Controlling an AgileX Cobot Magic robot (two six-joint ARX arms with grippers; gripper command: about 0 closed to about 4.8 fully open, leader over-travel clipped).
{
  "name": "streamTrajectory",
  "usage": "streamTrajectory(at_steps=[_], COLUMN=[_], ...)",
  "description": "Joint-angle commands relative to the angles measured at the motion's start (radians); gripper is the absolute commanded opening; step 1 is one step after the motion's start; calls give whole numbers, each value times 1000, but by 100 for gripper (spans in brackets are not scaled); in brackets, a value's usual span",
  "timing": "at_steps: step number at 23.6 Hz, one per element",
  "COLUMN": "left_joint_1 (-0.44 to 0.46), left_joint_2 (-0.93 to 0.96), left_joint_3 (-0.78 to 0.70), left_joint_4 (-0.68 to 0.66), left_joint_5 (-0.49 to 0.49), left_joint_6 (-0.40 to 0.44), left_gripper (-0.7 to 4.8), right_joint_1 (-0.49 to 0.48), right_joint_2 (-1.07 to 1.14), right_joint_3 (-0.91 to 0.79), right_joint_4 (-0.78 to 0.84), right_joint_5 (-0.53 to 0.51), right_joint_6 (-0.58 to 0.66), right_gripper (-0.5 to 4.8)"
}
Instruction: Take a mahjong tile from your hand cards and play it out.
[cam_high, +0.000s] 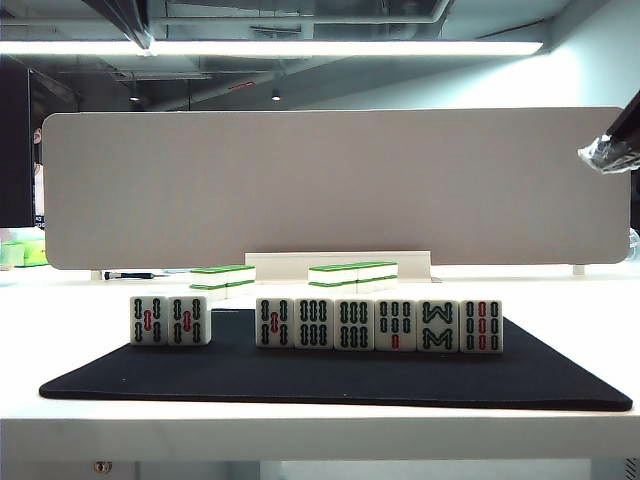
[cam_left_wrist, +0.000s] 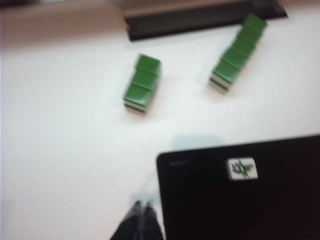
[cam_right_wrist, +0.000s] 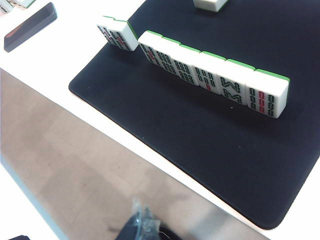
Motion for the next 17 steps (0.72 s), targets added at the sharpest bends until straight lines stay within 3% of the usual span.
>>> streamTrajectory(at_steps=[1, 3, 7, 17], left_joint_1=[-1, -1, -1, 0], left_joint_2=[-35, -82, -188, -395], left_joint_3=[-9, -75, -304, -793], left_joint_4=[56, 179, 449, 691], left_joint_5=[-70, -144, -144, -144], left_joint_6=[0, 0, 0, -6], left_gripper=[-5, -6, -6, -5], right_joint_1=[0, 0, 0, 0], right_joint_2=[-3, -3, -5, -5], right_joint_3=[2, 2, 2, 2], right_joint_4=[16, 16, 16, 16], right_joint_5=[1, 1, 1, 1], right_joint_6=[-3, -3, -3, -3], right_gripper=[-1, -1, -1, -1])
